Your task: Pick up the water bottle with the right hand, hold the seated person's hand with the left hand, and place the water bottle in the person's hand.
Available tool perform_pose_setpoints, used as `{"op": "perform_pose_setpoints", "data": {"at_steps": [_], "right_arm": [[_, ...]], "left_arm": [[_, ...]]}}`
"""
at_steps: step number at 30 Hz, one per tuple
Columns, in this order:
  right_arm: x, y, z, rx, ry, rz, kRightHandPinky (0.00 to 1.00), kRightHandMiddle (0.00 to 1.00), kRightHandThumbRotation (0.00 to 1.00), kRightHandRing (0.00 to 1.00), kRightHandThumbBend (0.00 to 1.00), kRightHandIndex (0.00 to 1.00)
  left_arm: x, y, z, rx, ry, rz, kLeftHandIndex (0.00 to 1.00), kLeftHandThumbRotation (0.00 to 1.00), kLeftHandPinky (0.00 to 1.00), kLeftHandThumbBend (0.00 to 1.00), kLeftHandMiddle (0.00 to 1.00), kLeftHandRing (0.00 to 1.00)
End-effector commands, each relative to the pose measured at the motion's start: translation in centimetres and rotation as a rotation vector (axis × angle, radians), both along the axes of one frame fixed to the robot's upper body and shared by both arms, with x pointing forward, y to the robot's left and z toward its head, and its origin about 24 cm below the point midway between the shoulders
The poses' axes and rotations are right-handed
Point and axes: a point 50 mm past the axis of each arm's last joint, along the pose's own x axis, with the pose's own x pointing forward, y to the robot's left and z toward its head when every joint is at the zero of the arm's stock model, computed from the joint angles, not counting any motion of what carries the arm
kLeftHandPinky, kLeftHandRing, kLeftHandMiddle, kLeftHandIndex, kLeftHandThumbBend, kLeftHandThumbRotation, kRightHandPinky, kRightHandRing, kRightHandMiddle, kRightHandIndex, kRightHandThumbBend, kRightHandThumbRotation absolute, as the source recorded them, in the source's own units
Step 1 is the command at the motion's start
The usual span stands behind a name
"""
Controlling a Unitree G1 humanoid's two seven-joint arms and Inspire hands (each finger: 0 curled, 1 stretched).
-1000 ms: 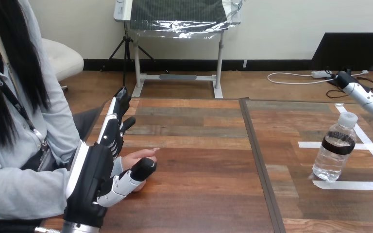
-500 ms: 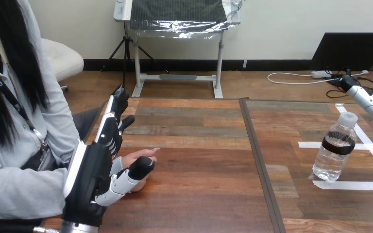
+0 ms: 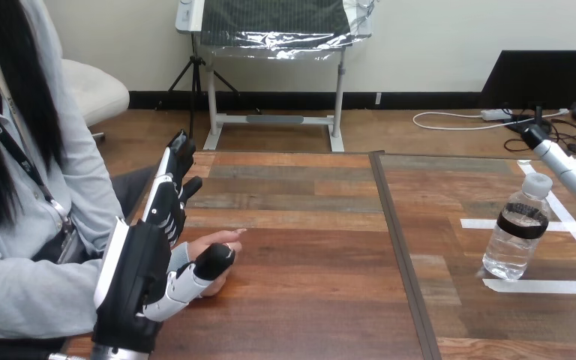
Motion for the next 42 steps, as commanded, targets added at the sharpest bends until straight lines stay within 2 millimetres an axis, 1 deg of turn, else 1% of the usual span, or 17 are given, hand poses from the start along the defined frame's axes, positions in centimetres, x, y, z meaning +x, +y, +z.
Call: {"op": "perform_pose_setpoints", "data": {"at_steps": [1,6,12,19,27,33,42], "right_arm": [[2.1,0.6,2.5,-0.014,-0.044,0.018,0.91,0.87,0.45,0.93,1.00,0.98],[2.1,0.7,2.1,-0.029,-0.001,0.014,0.91,0.87,0.46,0.93,1.00,0.98],[2.1,0.7,1.6,-0.057,0.061,0.000,0.86,0.87,0.46,0.92,1.00,0.98],[2.1,0.7,0.7,-0.106,0.148,-0.022,0.80,0.86,0.50,0.89,1.00,0.97],[1.9,0.8,-0.3,-0.109,0.222,-0.021,0.78,0.86,0.52,0.86,1.00,0.97],[1.7,0.8,-0.8,-0.129,0.262,-0.022,0.79,0.85,0.55,0.85,1.00,0.96],[1.4,0.8,-1.6,-0.110,0.313,-0.011,0.85,0.85,0.51,0.88,1.00,0.95]], "left_arm": [[0.4,0.1,1.5,-0.001,-0.084,-0.006,1.00,0.74,0.96,1.00,1.00,1.00],[0.3,0.2,1.5,-0.001,-0.088,-0.002,1.00,0.74,0.97,1.00,1.00,1.00],[0.2,0.2,1.5,-0.002,-0.100,-0.002,1.00,0.73,0.97,1.00,1.00,1.00],[0.1,0.3,1.6,-0.007,-0.106,-0.008,1.00,0.72,0.97,1.00,1.00,1.00],[0.0,0.3,1.7,-0.006,-0.110,-0.009,1.00,0.72,0.97,1.00,1.00,1.00],[-0.1,0.4,1.7,-0.010,-0.112,-0.015,1.00,0.72,0.97,1.00,1.00,1.00],[-0.3,0.4,1.9,0.001,-0.120,-0.004,1.00,0.72,0.97,1.00,1.00,1.00]]}}
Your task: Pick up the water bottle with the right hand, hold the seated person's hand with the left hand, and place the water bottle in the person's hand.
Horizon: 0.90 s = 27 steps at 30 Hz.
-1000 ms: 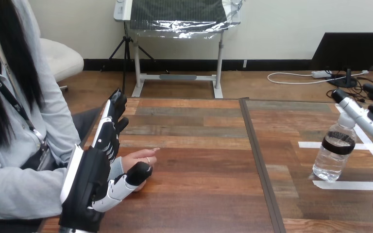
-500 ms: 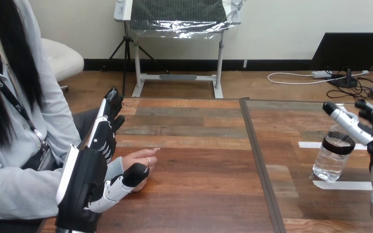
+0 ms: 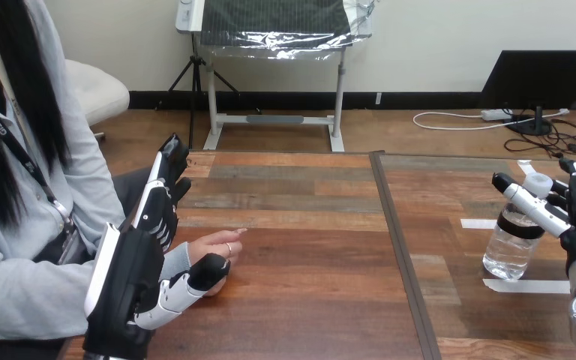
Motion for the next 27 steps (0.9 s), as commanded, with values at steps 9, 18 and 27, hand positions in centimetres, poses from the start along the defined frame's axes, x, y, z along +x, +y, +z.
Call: {"op": "perform_pose_setpoints", "data": {"at_steps": [9,18,27], "right_arm": [[1.4,0.3,1.4,0.003,-0.012,0.032,0.85,0.86,0.50,0.88,1.00,0.95],[1.1,0.3,0.9,-0.014,0.019,0.028,0.83,0.85,0.52,0.86,1.00,0.94],[0.8,0.4,0.5,-0.015,0.038,0.035,0.79,0.85,0.50,0.83,1.00,0.94]], "left_arm": [[0.2,-0.1,1.9,-0.006,-0.093,-0.016,1.00,0.72,0.97,1.00,1.00,1.00],[-0.1,-0.1,2.2,-0.014,-0.100,-0.023,1.00,0.71,0.98,1.00,1.00,1.00],[-0.2,0.1,2.4,-0.002,-0.121,-0.020,1.00,0.72,0.99,1.00,1.00,1.00]]}}
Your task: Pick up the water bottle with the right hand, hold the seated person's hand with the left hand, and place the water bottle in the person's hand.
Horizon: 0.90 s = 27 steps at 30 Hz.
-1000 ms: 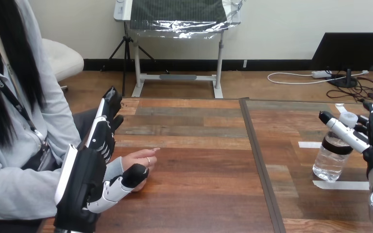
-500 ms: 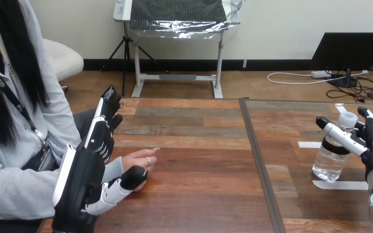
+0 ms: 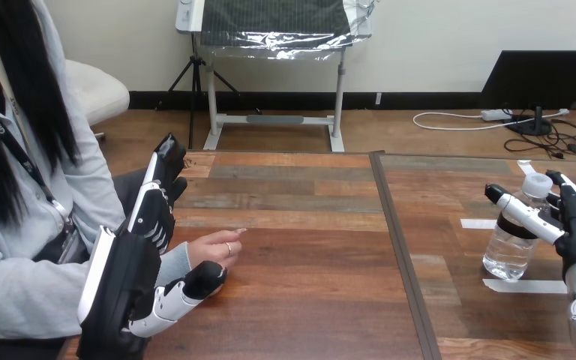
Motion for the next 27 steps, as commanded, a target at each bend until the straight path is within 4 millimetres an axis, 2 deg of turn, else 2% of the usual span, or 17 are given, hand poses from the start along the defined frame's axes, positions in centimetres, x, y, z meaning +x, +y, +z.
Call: {"op": "perform_pose_setpoints", "data": {"at_steps": [1,12,27], "right_arm": [[0.9,0.3,1.0,-0.011,-0.025,0.015,0.79,0.85,0.50,0.82,1.00,0.94],[0.7,0.5,0.4,-0.006,0.002,0.025,0.73,0.85,0.46,0.79,1.00,0.94],[0.5,0.8,-0.2,0.014,0.028,0.025,0.76,0.85,0.43,0.82,1.00,0.93]], "left_arm": [[0.6,0.0,1.9,0.003,-0.102,-0.012,1.00,0.72,0.99,1.00,1.00,1.00],[0.6,0.2,1.9,-0.003,-0.093,-0.002,1.00,0.72,0.98,1.00,1.00,1.00],[0.5,0.5,2.1,0.000,-0.093,0.009,1.00,0.71,0.95,1.00,1.00,1.00]]}}
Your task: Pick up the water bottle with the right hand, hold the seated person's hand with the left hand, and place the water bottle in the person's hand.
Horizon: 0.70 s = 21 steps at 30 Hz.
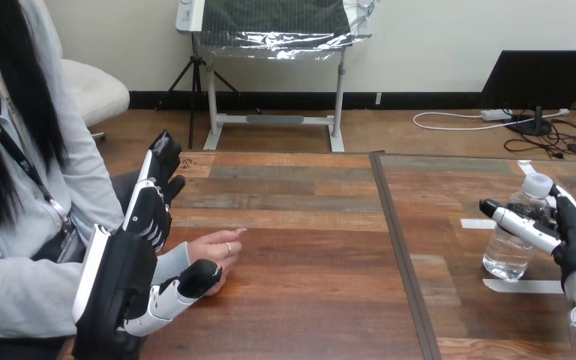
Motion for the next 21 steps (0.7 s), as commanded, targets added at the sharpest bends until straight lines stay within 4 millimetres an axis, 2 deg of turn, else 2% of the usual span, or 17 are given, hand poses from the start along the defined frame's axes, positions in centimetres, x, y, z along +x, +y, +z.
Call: {"op": "perform_pose_setpoints", "data": {"at_steps": [1,21], "right_arm": [[1.08,0.90,0.70,0.011,-0.027,0.023,0.76,0.85,0.42,0.82,1.00,0.93],[1.36,1.53,0.50,-0.033,0.001,0.017,0.75,0.82,0.19,0.81,0.97,0.89]], "left_arm": [[0.58,0.25,1.75,0.006,-0.085,0.005,1.00,0.71,0.95,1.00,1.00,1.00],[0.45,0.71,1.91,0.008,-0.110,0.008,1.00,0.69,0.93,1.00,1.00,0.98]]}}
